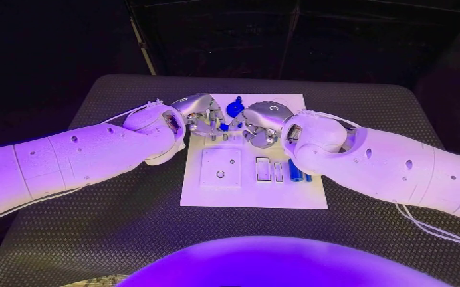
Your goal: Assemble the parts on the task board
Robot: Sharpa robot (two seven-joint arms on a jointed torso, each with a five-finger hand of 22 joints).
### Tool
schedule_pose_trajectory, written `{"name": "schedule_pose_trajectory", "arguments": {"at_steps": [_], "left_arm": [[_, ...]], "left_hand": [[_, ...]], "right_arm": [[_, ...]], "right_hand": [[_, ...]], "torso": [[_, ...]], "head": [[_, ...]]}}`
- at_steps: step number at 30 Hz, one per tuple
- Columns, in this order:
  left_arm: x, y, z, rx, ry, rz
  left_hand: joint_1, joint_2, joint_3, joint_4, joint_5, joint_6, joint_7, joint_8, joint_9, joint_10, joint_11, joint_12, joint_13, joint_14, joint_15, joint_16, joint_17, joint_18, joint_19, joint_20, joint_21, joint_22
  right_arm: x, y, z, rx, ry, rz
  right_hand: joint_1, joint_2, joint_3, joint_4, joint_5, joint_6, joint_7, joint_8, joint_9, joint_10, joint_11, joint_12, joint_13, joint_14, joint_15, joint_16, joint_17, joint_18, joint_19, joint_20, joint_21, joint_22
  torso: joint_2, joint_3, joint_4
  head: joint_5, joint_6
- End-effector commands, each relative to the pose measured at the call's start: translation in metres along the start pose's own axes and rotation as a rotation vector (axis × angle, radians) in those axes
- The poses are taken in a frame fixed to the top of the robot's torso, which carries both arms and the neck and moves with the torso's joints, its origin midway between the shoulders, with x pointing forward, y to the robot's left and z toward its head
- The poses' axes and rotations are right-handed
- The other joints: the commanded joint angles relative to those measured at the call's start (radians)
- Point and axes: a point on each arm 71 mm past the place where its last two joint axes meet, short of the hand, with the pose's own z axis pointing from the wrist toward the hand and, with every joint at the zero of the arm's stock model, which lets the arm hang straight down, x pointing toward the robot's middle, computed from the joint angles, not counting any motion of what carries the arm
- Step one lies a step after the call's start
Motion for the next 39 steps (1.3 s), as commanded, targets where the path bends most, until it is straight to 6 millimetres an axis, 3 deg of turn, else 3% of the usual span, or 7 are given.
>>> {"name": "schedule_pose_trajectory", "arguments": {"at_steps": [1,19,39], "left_arm": [[-0.0004,-0.0023,0.0004,0.008,0.004,-0.010],[-0.0008,-0.0031,0.0010,0.008,-0.006,-0.010],[-0.0011,-0.0056,0.0009,0.015,-0.018,-0.014]], "left_hand": [[-0.002,0.010,0.016,0.010,0.003,0.018,-0.006,0.024,0.008,0.009,0.000,0.002,-0.002,0.009,0.000,0.006,0.005,-0.013,0.006,0.001,0.003,0.001],[-0.006,0.006,0.021,0.009,0.002,0.019,-0.006,0.024,0.008,0.010,-0.001,0.003,-0.002,0.011,0.000,0.007,0.007,-0.013,0.010,0.001,0.008,0.004],[-0.009,-0.001,0.029,0.007,0.003,0.023,-0.007,0.026,0.008,0.013,-0.001,0.004,-0.001,0.015,-0.001,0.011,0.012,-0.015,0.017,0.000,0.019,0.010]], "right_arm": [[-0.0005,0.0015,0.0017,-0.003,-0.011,-0.025],[0.0042,0.0053,0.0074,-0.008,0.015,-0.038],[0.0079,0.0051,0.0109,0.015,0.041,-0.056]], "right_hand": [[-0.008,-0.001,0.008,0.000,0.003,-0.005,-0.001,-0.005,-0.001,0.002,-0.006,0.004,0.002,0.094,-0.009,0.007,0.220,-0.006,-0.002,-0.008,0.005,0.001],[-0.013,0.000,0.010,-0.001,0.002,0.000,-0.001,-0.002,0.000,0.007,-0.007,0.010,0.010,0.095,-0.010,0.008,0.222,-0.007,0.000,-0.010,0.007,0.004],[-0.030,0.002,0.010,0.000,-0.004,0.022,0.011,0.002,0.003,0.012,0.000,0.016,0.016,0.095,-0.007,0.009,0.223,-0.008,0.000,-0.009,0.009,0.008]], "torso": [[-0.001,0.0001,-0.0006],[-0.001,-0.0005,-0.0001],[-0.001,0.0000,-0.0012]], "head": [[0.002,0.000],[0.005,0.000],[0.001,0.000]]}}
